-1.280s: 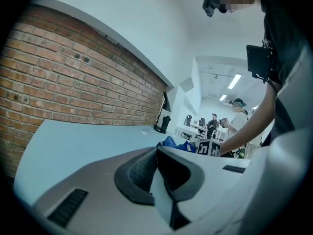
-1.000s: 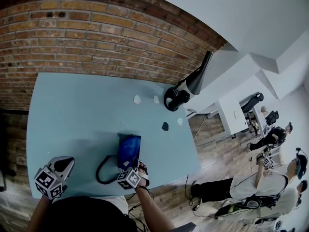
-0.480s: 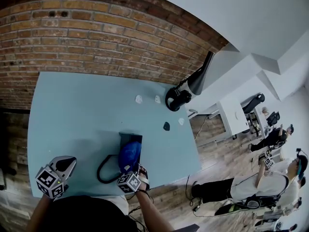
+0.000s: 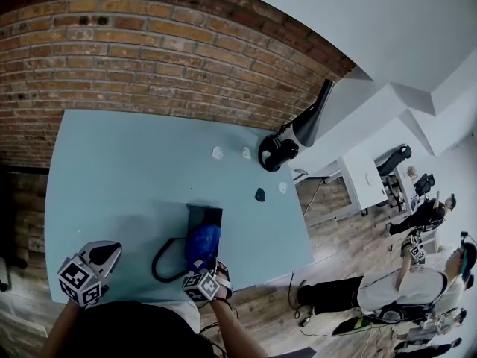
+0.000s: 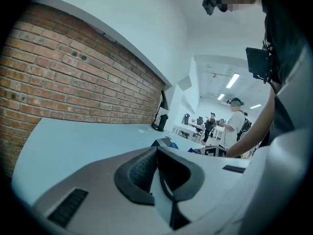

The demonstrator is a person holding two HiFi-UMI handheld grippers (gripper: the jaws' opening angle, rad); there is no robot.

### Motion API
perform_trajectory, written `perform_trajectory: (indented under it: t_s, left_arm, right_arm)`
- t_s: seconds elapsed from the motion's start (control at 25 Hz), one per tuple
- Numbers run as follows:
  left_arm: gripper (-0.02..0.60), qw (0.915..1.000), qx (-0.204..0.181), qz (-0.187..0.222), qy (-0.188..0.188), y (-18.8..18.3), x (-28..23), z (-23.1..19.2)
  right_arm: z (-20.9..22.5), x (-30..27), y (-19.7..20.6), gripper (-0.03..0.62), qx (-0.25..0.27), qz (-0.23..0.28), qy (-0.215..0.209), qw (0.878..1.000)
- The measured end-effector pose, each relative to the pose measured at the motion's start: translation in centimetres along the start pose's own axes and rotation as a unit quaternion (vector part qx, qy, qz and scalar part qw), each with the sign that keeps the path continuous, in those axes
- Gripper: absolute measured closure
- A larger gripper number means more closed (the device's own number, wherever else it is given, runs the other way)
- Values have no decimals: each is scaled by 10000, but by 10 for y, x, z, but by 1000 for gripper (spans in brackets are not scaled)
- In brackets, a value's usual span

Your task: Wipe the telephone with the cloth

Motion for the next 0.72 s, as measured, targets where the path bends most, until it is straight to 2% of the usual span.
perform_trajectory:
  t_s: [0.12,0.24,0.32,0.4,0.48,0.52,0.56,0.6,0.72]
  left_arm:
    - [561,10000,-33,-21,38,-1,0,2]
    - [561,10000,-26,-26,52,0,-1,4]
    - [561,10000,-21,-19,57,0,-1,5]
    - [561,10000,-5,-13,50,0,-2,5]
    - [561,10000,19,-18,29,0,-1,4]
    - [561,10000,36,-21,17,0,-1,4]
    - [561,10000,54,-24,4,1,-1,3]
    - [561,10000,71,-28,-11,1,0,2]
    - [561,9999,81,-47,-53,1,2,-3]
  right_arm:
    - [-12,5,9,536,-240,-205,-287,9991]
    - [-27,14,22,526,-1060,-363,-588,9920]
    - [-28,18,28,525,-1753,-313,-709,9815]
    - [-22,21,33,520,-2657,-154,-1049,9582]
    - [-6,27,29,517,-3574,92,-1371,9238]
    - [6,31,25,517,-3849,204,-1431,9116]
    - [20,34,20,516,-3942,301,-1423,9074]
    - [35,36,14,516,-3873,390,-1368,9109]
    - [90,35,-8,514,-3238,655,-925,9393]
Point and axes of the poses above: the fingertips, and each gripper's own axes: x backward along the fingers, z to its right, y out of its underside, the point moved 4 cm from there along x, backward along the fingers, and after that the axes turned 7 degrees about -x, right-handed, at the moved point
